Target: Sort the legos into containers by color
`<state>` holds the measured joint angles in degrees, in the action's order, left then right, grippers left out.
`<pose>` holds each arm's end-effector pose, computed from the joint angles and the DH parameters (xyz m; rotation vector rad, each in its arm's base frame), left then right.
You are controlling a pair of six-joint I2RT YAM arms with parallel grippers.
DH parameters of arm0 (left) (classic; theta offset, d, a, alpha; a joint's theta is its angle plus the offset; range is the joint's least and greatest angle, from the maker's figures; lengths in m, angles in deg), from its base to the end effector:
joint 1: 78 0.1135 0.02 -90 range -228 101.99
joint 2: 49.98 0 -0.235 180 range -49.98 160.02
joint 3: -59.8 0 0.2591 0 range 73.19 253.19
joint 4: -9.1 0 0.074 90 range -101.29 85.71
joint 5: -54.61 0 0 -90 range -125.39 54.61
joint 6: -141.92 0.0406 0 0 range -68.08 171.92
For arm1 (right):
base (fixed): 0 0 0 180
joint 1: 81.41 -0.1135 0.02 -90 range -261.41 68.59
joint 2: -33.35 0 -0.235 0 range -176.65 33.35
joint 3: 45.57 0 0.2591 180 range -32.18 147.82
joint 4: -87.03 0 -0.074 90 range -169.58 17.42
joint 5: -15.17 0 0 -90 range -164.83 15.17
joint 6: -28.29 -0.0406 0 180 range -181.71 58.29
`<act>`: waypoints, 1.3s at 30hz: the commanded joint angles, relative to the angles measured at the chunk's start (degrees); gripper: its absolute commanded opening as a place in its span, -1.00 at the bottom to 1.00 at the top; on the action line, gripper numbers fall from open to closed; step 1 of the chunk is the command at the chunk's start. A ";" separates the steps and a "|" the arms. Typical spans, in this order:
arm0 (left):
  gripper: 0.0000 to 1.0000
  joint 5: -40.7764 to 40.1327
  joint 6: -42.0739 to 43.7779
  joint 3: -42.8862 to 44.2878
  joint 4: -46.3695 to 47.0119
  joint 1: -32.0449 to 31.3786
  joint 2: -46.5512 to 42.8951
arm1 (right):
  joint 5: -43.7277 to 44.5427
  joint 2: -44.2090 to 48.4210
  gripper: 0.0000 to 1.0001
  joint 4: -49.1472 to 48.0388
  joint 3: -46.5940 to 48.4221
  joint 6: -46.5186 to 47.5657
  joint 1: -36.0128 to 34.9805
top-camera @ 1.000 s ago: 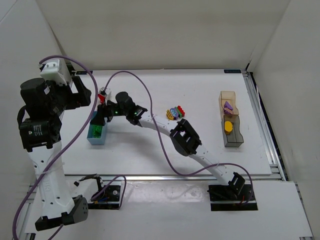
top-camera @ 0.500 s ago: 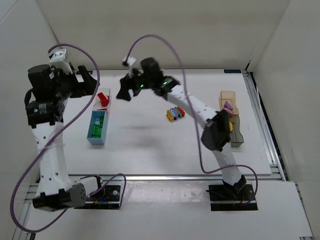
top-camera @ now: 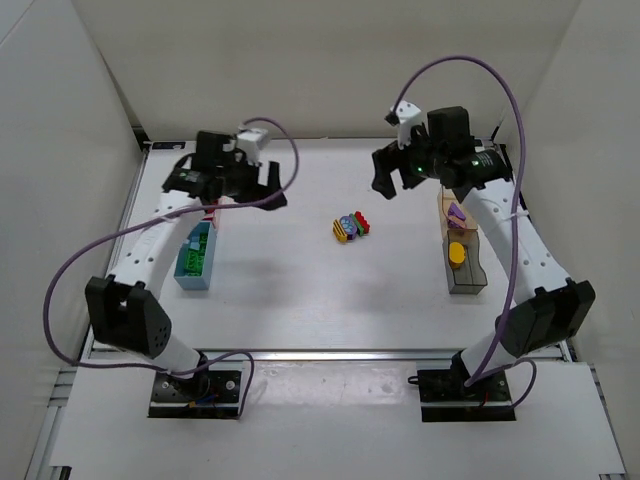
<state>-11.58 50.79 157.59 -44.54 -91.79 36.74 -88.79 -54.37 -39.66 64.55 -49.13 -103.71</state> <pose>0.3289 -0.0976 0.3227 0.4659 2.2656 -0.6128 0.3178 0.1409 0.3888 -0.7713 1.9672 0.3584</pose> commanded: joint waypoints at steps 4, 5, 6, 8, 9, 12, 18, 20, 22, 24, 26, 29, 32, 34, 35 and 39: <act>0.99 1.24 11.40 0.23 2.54 -8.01 9.75 | -3.79 6.68 0.98 7.53 -6.81 2.10 7.80; 0.99 0.37 11.41 2.67 2.46 -9.15 11.53 | -3.97 7.30 0.98 7.97 -7.25 1.49 9.02; 0.99 -0.86 11.41 4.35 2.20 -9.77 13.37 | -3.89 7.48 0.98 8.67 -7.78 1.31 10.43; 0.99 -2.54 12.11 8.04 2.19 -11.96 17.77 | -3.01 7.83 0.98 8.86 -8.48 0.00 12.10; 0.99 -4.37 12.63 8.76 2.71 -12.84 18.74 | -3.09 8.09 0.98 8.86 -8.66 -1.05 13.24; 0.99 -8.86 13.52 9.64 5.35 -16.97 21.47 | -4.23 8.09 0.98 9.73 -8.84 -2.20 16.32; 0.99 -6.33 15.27 13.59 6.94 -20.23 27.44 | -5.82 9.85 0.98 10.53 -11.11 -2.38 20.11; 0.99 -3.70 17.02 15.00 6.68 -20.50 29.38 | -6.70 10.29 0.98 10.79 -11.82 -2.65 21.33; 0.99 -3.60 18.43 17.63 5.36 -21.46 32.09 | -7.75 10.82 0.98 10.97 -12.61 -3.00 22.21; 0.99 -4.39 19.84 20.61 3.60 -22.25 34.03 | -8.10 11.26 0.98 11.14 -12.88 -3.17 22.22; 0.99 -3.87 20.72 21.59 3.43 -22.34 36.23 | -8.80 11.52 0.98 11.40 -12.97 -3.17 23.70; 0.99 -3.69 21.95 24.93 1.50 -22.69 39.56 | -9.42 11.70 0.98 11.84 -12.97 -3.26 24.50; 0.99 -2.55 23.35 28.53 0.00 -22.69 42.20 | -9.95 11.87 0.98 11.85 -13.32 -3.35 25.20; 0.99 -1.93 24.15 30.73 -0.62 -22.96 43.88 | -10.12 11.96 0.98 11.85 -13.58 -3.61 25.56; 0.99 -1.75 24.59 31.52 -1.49 -23.04 44.50 | -10.47 12.14 0.98 11.85 -13.67 -3.70 25.90; 0.99 -1.23 25.56 35.74 -3.78 -23.40 47.22 | -10.92 12.14 0.98 11.85 -13.93 -3.88 26.52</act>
<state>-14.99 74.40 189.52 -45.94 -114.52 84.39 -98.14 -44.01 -28.25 51.10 -52.37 -77.79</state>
